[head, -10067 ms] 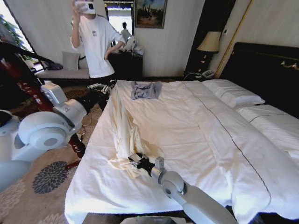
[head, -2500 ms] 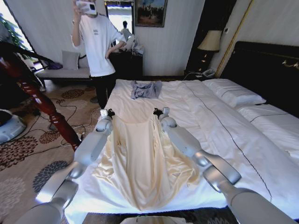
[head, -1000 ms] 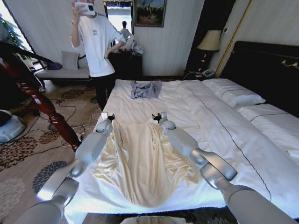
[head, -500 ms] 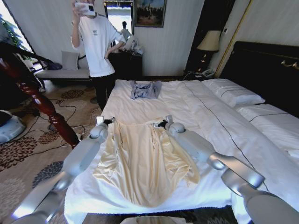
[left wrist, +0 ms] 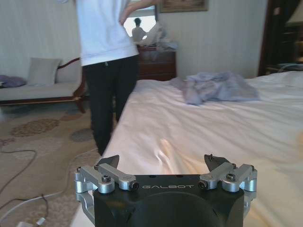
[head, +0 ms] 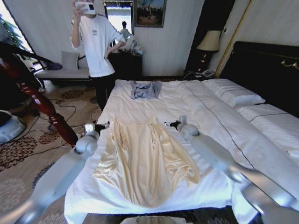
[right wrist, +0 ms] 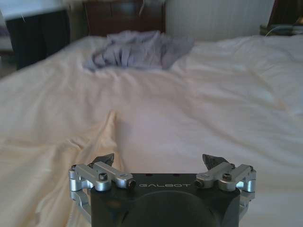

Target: Pick up the clothes from the bed and hang them on the clothes hanger.

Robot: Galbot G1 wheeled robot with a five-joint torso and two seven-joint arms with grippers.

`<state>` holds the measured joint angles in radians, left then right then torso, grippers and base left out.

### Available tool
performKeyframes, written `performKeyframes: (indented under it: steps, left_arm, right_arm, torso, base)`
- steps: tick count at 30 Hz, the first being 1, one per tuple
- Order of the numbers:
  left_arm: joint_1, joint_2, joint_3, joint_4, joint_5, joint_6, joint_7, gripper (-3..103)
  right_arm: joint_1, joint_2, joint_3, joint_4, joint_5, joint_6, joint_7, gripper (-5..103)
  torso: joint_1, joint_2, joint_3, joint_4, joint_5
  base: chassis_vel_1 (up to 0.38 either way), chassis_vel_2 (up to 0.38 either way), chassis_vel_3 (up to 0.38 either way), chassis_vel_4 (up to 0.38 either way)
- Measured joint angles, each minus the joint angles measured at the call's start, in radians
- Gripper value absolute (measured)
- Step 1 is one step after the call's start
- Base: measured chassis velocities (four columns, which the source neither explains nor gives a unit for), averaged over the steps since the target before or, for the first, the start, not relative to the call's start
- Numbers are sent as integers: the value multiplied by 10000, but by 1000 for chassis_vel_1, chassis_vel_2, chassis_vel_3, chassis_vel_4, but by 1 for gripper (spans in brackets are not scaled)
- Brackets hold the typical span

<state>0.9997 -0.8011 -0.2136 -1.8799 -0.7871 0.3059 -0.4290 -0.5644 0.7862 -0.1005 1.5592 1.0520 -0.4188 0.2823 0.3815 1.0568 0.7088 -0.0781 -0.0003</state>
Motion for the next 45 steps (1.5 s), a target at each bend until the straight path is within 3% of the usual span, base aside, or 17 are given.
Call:
performKeyframes:
  steps: [1, 4, 6, 9, 11, 14, 18, 19, 20, 26, 33, 37, 38, 41, 44, 45]
  left_arm:
    - [0, 0, 0, 0, 0, 0, 0, 100]
    - [1439, -64, -798, -889, 321, -218, 14, 100]
    - [1750, -112, -990, -1045, 370, -248, 12, 100]
    - [4048, -598, -2279, -1882, 855, -533, 87, 100]
    - [4466, -702, -2486, -1999, 965, -604, 150, 100]
    - [6409, -1441, -3579, -2584, 1484, -1086, 694, 100]
    - [7017, -1796, -3908, -2752, 1523, -1234, 879, 100]
    - [7393, -2068, -4072, -2898, 1496, -1305, 974, 100]
    - [7871, -2379, -4176, -3129, 1229, -1319, 1126, 100]
    - [8709, -2753, -4350, -2978, 1001, -1514, 1679, 100]
    - [8804, -2927, -4521, -2706, 389, -1544, 1824, 100]
    - [8646, -2846, -4477, -2691, 190, -1473, 1777, 100]
    - [8570, -2834, -4425, -2695, 163, -1448, 1740, 100]
    - [8489, -2839, -4316, -2741, 150, -1420, 1680, 100]
    - [8382, -2889, -4089, -2676, 152, -1394, 1586, 100]
    - [8366, -2899, -4060, -2659, 150, -1391, 1575, 100]
  right_arm:
    - [0, 0, 0, 0, 0, 0, 0, 100]
    - [-2119, -967, 1785, 2114, 682, -94, 337, 100]
    - [-2580, -1063, 2115, 2421, 776, -135, 400, 100]
    - [-5384, -1342, 4299, 3861, 906, -266, 571, 100]
    - [-5768, -1351, 4586, 4015, 892, -275, 572, 100]
    - [-8264, -1122, 6325, 5053, 810, -312, 464, 100]
    - [-9060, -797, 6885, 5486, 807, -326, 461, 100]
    - [-9615, -488, 7249, 5793, 855, -353, 484, 100]
    - [-10670, -1, 7747, 6199, 932, -420, 443, 100]
    - [-11641, 745, 8089, 6160, 1271, -556, 289, 100]
    - [-11372, 1195, 7858, 5660, 1554, -655, 250, 101]
    - [-11138, 1220, 7678, 5409, 1681, -672, 310, 95]
    - [-11095, 1219, 7647, 5374, 1769, -673, 320, 85]
    - [-11067, 1234, 7632, 5383, 1864, -681, 321, 80]
    - [-11049, 1294, 7488, 5450, 1878, -698, 323, 63]
    - [-11044, 1306, 7461, 5450, 1849, -697, 324, 63]
  torso:
    - [0, 0, 0, 0, 0]
    - [0, 1, -1, 1, 0]
    - [1, 0, -1, -1, 2]
    - [1, 0, 0, 3, 3]
    - [0, 1, 0, 5, 0]
    - [-2, 1, -1, 2, 4]
    - [-2, 2, 0, 4, 3]
    - [-1, 1, 0, 10, 4]
    - [2, -1, 2, 1, 4]
    - [1, -1, 1, 6, 2]
    - [3, -1, 3, 5, 4]
    - [4, -2, 3, 6, 4]
    - [5, -2, 3, 3, 3]
    - [5, -2, 4, 3, 3]
    - [4, -2, 4, 4, 3]
    - [4, -2, 4, 4, 3]
  base:
    - [0, 0, 0, 0]
    - [0, 0, 0, 0]
    - [0, 0, 0, 0]
    - [0, 0, 0, 0]
    - [0, 0, 0, 0]
    - [0, 0, 0, 0]
    - [0, 0, 0, 0]
    - [0, 0, 0, 0]
    - [0, 0, 0, 0]
    - [0, 0, 0, 0]
    - [0, 0, 0, 0]
    - [0, 0, 0, 0]
    - [0, 0, 0, 0]
    - [0, 0, 0, 0]
    - [0, 0, 0, 0]
    - [0, 0, 0, 0]
